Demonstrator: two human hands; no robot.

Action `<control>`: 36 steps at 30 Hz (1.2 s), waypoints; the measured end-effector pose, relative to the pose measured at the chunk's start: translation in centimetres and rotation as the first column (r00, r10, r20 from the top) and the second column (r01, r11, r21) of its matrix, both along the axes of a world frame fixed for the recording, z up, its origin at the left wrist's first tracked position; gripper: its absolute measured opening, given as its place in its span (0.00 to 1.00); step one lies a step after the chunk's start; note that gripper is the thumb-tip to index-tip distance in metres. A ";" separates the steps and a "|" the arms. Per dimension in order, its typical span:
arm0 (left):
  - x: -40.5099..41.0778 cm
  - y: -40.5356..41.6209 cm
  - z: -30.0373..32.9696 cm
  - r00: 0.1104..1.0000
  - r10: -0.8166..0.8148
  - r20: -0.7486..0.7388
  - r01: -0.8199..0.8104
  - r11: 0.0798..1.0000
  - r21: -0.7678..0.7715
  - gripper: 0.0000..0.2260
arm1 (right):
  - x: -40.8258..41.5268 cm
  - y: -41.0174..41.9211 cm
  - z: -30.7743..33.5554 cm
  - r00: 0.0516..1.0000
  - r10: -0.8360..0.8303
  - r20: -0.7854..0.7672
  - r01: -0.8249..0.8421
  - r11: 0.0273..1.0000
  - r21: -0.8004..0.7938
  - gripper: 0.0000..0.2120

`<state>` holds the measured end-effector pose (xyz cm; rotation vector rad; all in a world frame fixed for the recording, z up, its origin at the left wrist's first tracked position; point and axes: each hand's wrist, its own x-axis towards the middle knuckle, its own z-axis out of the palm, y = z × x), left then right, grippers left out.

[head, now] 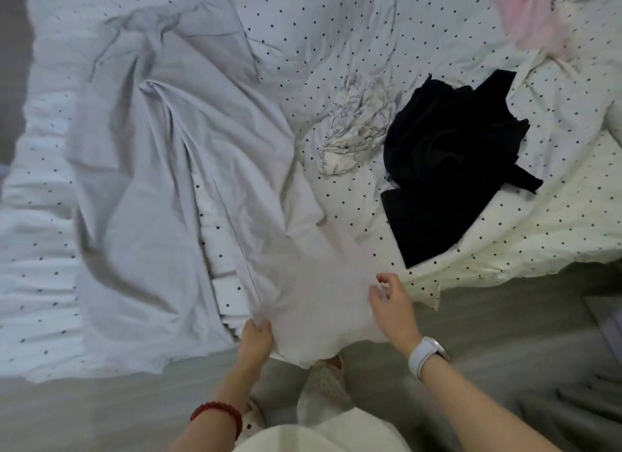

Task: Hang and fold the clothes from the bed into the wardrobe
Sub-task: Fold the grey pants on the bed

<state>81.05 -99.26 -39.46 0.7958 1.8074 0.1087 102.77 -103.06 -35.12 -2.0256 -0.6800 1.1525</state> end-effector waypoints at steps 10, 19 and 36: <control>-13.8 0.4 6.0 0.929 0.182 0.322 -0.174 0.983 -0.053 0.09 | -14.7 -1.6 5.1 0.781 0.464 0.418 -0.569 0.804 0.172 0.15; -30.4 -0.7 8.3 0.898 0.331 0.289 -0.365 0.928 0.073 0.08 | -33.2 -1.5 3.8 0.334 0.800 0.498 -0.900 0.427 -0.082 0.16; -34.5 0.3 4.3 0.994 0.095 0.046 -0.101 0.979 0.174 0.11 | -35.7 3.6 -0.7 0.451 0.880 0.150 -0.830 0.475 -0.292 0.17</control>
